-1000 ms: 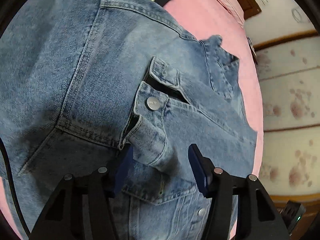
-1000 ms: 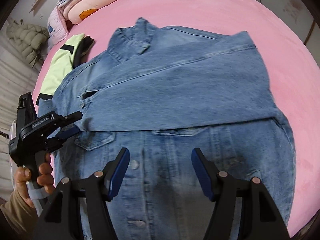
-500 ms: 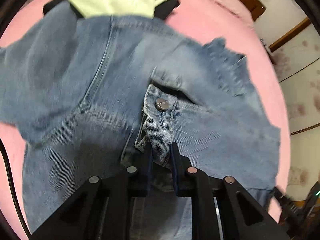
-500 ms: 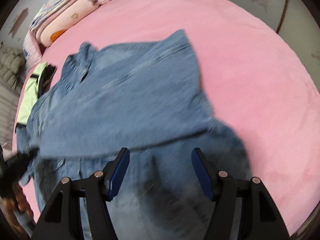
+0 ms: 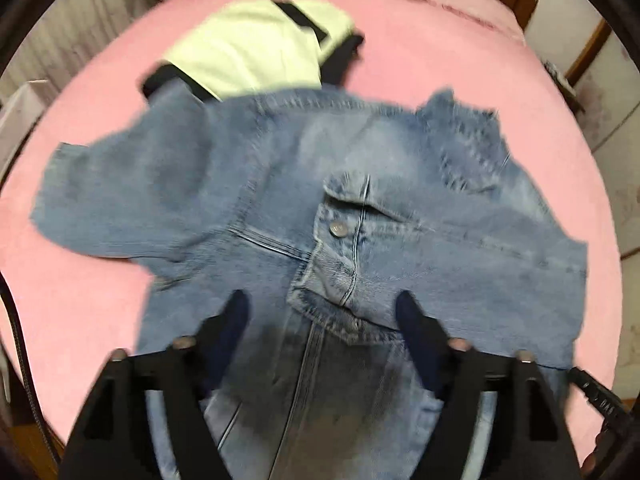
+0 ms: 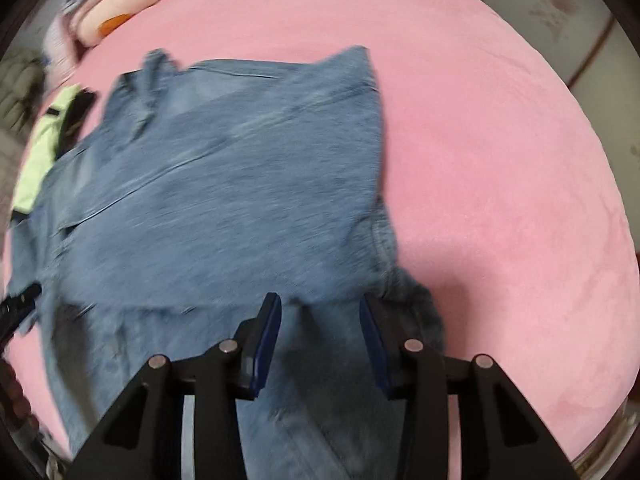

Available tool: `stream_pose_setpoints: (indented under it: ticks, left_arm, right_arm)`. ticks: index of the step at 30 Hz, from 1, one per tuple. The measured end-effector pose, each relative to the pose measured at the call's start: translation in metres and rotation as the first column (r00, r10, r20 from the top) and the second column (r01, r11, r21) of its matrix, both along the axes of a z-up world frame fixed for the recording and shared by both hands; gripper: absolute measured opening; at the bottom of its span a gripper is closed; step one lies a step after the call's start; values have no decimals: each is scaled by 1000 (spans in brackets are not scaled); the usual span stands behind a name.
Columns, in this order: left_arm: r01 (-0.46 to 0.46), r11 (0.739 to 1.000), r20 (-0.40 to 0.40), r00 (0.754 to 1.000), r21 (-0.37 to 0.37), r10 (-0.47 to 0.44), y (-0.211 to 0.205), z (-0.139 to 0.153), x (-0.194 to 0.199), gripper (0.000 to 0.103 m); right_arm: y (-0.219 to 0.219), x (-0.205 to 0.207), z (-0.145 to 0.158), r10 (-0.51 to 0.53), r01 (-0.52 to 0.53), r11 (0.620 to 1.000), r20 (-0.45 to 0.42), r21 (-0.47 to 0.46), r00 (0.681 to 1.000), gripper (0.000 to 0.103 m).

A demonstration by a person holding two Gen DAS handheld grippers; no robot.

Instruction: Fold large clothes

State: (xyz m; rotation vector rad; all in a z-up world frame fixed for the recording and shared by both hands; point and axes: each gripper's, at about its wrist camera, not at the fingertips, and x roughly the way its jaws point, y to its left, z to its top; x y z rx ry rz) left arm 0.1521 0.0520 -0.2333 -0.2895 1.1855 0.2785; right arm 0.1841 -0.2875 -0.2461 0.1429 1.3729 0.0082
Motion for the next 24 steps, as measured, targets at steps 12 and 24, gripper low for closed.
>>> stream_pose_setpoints:
  ticks: [12, 24]
  left_arm:
    - [-214, 974, 108, 969, -74, 221, 97, 130, -134, 85]
    - [-409, 858, 70, 890, -311, 450, 335, 47, -178, 95]
  right_arm:
    - [109, -2, 132, 313, -330, 943, 205, 51, 927, 42]
    - [327, -33, 160, 359, -392, 919, 306, 50, 882, 45]
